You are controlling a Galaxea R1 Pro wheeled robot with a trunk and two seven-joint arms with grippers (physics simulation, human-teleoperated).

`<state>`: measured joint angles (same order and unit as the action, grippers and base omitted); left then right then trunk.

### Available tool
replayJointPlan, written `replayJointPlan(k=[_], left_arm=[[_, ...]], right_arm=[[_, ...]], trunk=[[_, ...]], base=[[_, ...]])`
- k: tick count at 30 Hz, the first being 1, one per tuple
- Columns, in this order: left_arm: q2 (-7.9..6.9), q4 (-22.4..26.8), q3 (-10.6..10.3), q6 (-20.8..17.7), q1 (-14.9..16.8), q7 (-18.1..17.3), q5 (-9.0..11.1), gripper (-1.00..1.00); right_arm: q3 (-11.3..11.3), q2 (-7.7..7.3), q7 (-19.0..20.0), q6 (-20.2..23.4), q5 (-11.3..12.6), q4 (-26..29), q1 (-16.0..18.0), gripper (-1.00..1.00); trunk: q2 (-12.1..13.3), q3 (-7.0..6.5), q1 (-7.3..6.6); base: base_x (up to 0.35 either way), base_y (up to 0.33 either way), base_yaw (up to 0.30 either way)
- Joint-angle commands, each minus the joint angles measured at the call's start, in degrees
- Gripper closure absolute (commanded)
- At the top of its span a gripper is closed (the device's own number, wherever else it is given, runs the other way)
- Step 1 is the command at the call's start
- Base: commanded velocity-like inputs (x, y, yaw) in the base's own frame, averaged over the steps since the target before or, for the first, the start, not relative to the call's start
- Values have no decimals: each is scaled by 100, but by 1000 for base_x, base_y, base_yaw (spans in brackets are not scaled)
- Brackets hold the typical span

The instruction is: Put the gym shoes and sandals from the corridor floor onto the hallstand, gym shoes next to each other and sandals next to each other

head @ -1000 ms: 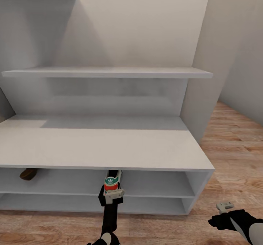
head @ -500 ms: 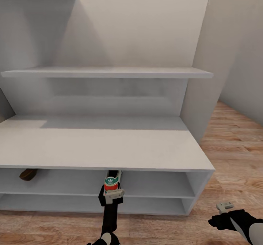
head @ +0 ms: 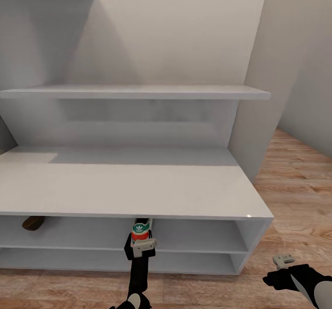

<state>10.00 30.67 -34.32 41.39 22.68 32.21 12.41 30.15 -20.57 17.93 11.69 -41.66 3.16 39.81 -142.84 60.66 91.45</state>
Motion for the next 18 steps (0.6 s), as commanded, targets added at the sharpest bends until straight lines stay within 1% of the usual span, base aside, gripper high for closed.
replayJointPlan(k=[1, 6, 9, 11, 14, 15, 18], left_arm=[[0, 0, 1, 0, 0, -4, -2, 100], [0, 0, 3, 0, 0, -4, -2, 100], [0, 0, 4, 0, 0, -4, -2, 100], [0, 0, 4, 0, 0, -4, -2, 100], [0, 0, 4, 0, 0, -4, -2, 100], [0, 0, 4, 0, 0, -4, -2, 100], [0, 0, 5, -1, 0, -4, -2, 100]], right_arm=[[0, 0, 0, 0, 0, 2, 0, -100], [-2, -4, -6, 0, -3, 13, -1, -100], [-5, -36, -53, 4, -6, 27, -4, -100], [-5, -123, -178, 9, -7, 48, -5, -100], [-2, -340, -582, 13, -6, 90, -4, -100], [-2, -340, -582, 13, -6, 90, -4, -100], [-1, -490, -1050, 15, -1, 114, -3, -100]], trunk=[[0, 0, 0], [0, 0, 0], [0, 0, 0], [0, 0, 0], [0, 0, 0], [0, 0, 0], [0, 0, 0]], base=[[7, 0, 0], [4, 0, 0], [2, 0, 0], [1, 0, 0], [0, 0, 0], [0, 0, 0], [0, 0, 0]])
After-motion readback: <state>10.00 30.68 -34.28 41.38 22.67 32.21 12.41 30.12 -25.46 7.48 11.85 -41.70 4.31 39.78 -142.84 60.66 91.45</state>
